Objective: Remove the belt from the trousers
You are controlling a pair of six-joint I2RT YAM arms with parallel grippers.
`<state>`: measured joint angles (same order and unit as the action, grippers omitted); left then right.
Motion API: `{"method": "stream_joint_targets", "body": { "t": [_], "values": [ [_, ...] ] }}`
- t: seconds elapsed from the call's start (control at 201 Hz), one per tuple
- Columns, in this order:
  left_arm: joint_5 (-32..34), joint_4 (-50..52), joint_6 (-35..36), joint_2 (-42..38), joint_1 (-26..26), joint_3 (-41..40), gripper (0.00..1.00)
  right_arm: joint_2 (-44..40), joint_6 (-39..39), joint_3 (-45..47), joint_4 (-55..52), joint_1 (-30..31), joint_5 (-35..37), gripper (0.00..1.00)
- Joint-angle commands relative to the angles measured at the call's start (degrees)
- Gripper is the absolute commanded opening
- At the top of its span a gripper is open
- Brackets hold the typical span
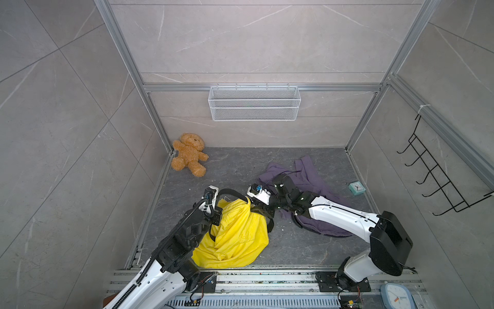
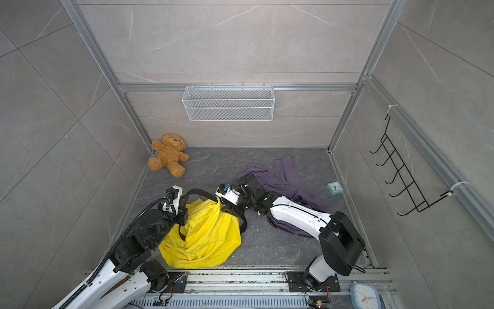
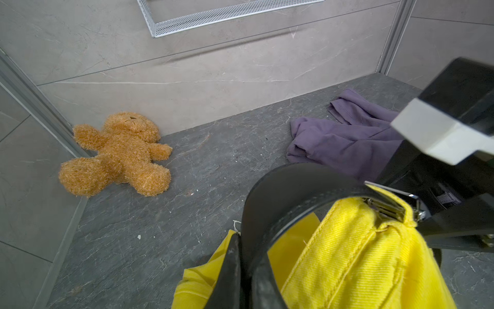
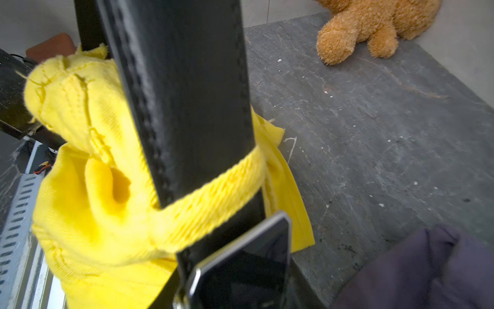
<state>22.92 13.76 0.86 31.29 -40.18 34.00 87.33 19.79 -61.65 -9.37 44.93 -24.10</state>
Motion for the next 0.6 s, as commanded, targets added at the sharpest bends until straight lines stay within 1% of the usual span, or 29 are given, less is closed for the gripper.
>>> {"method": "stream_joint_targets", "body": {
  "t": [0.0,0.02,0.06,0.169,0.179,0.184,0.199,0.304,0.384,0.474,0.548,0.593],
  "values": [
    [0.11,1.01,-0.02,2.74,0.41,1.73,0.28,-5.13,2.17,-3.46,-7.73,0.88,6.62,0.22],
    [-0.88,0.94,0.24,3.67,0.41,2.33,0.35,-5.49,2.53,-4.26,-9.32,1.05,7.11,0.21],
    [-2.8,0.84,0.7,5.64,0.41,3.79,0.47,-6.21,3.06,-5.68,-11.96,1.39,8.17,0.21],
    [-8.17,0.71,3.44,11.99,0.34,9.15,0.64,-7.5,4.09,-9.46,-17.51,2.31,10.54,0.21],
    [-8.64,0.74,3.79,12.64,0.34,9.57,0.79,-7.52,4.11,-9.72,-17.94,2.41,10.8,0.21],
    [-8.83,0.74,3.93,12.96,0.31,9.89,0.83,-7.57,4.16,-9.9,-18.17,2.47,10.81,0.21],
    [-9.51,0.74,4.37,13.69,0.22,10.53,0.87,-7.65,4.2,-10.4,-18.8,2.65,10.96,0.21],
    [-11.92,-0.57,7.91,18.11,-0.46,13.87,0.9,-8.25,4.76,-12.69,-21.71,3.22,11.69,0.22],
    [-10.29,-2.4,11.23,19.73,-2.17,15.16,0.91,-7.86,4.89,-14.24,-23.92,3.41,12.18,0.22],
    [-7.41,-4.53,15.35,20.38,-5.59,15.31,0.91,-7.03,4.95,-15.35,-25.98,3.37,12.87,0.22],
    [-5.91,-4.91,18.31,21.0,-8.24,15.06,0.84,-6.48,4.73,-16.4,-27.03,3.37,12.24,0.22],
    [-5.03,-5.08,19.62,21.03,-9.48,14.68,0.75,-6.33,4.08,-16.86,-27.25,3.29,11.81,0.22]
  ]
}}
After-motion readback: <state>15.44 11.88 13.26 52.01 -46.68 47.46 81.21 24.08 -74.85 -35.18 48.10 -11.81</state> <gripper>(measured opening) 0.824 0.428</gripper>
